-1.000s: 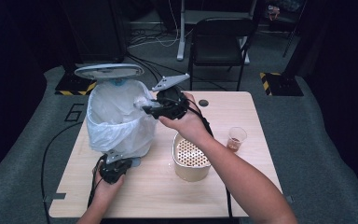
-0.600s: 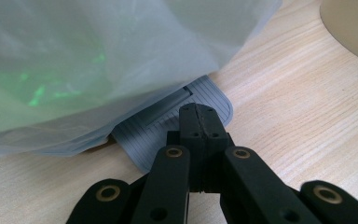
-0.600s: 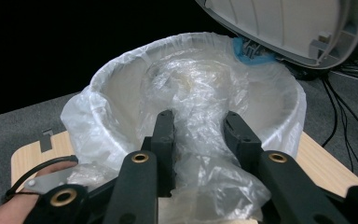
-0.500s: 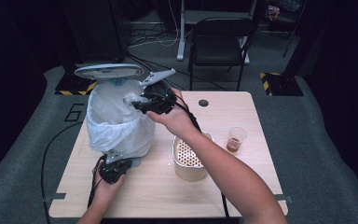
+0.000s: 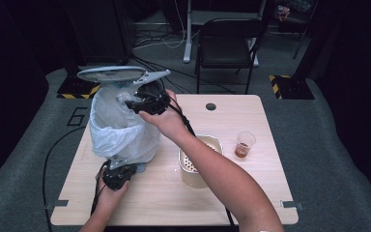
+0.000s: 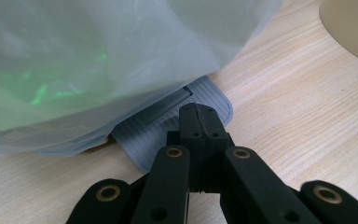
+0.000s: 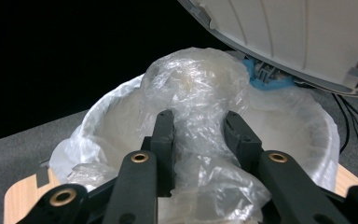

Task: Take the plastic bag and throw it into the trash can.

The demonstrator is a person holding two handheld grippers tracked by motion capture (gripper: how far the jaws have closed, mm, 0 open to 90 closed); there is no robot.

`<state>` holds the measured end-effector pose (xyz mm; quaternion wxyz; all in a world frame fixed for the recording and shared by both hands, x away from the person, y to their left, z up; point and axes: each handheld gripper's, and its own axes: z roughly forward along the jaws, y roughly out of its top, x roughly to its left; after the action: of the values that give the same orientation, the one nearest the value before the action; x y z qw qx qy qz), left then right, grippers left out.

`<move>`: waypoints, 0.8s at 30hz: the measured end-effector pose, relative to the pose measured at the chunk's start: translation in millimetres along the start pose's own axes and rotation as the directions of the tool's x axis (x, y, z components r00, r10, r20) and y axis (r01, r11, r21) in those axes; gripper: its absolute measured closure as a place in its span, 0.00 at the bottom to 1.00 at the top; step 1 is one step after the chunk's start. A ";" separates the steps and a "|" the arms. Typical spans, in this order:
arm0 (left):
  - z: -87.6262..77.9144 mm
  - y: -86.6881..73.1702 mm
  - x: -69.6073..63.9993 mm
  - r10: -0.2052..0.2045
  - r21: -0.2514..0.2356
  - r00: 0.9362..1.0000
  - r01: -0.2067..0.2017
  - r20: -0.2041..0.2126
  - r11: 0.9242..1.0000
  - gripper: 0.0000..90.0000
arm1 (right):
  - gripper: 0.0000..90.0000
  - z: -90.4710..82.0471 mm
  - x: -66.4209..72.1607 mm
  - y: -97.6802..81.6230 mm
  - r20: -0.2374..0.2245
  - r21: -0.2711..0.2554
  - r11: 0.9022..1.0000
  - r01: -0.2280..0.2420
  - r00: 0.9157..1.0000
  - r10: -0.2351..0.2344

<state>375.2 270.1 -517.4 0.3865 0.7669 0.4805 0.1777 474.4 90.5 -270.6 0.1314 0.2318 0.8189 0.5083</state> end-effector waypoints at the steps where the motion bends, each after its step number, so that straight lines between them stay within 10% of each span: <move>1: 0.0 0.0 0.0 0.000 0.001 1.000 0.000 0.000 1.000 1.00 | 0.77 2.4 1.0 -0.2 -0.001 -0.006 1.000 -0.005 1.000 0.005; 20: -0.6 0.1 0.5 0.004 0.006 1.000 -0.004 0.003 1.000 1.00 | 0.73 40.8 3.1 -3.8 0.066 -0.068 0.996 -0.053 0.996 0.057; 24: -0.6 0.0 0.3 0.004 0.005 1.000 -0.004 0.002 1.000 1.00 | 0.48 48.6 3.4 -6.6 0.082 -0.044 0.997 -0.056 0.995 0.060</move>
<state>374.9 270.6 -517.0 0.3846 0.7690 0.4792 0.1763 491.7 127.3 -298.2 0.1553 0.2737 0.7948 0.5188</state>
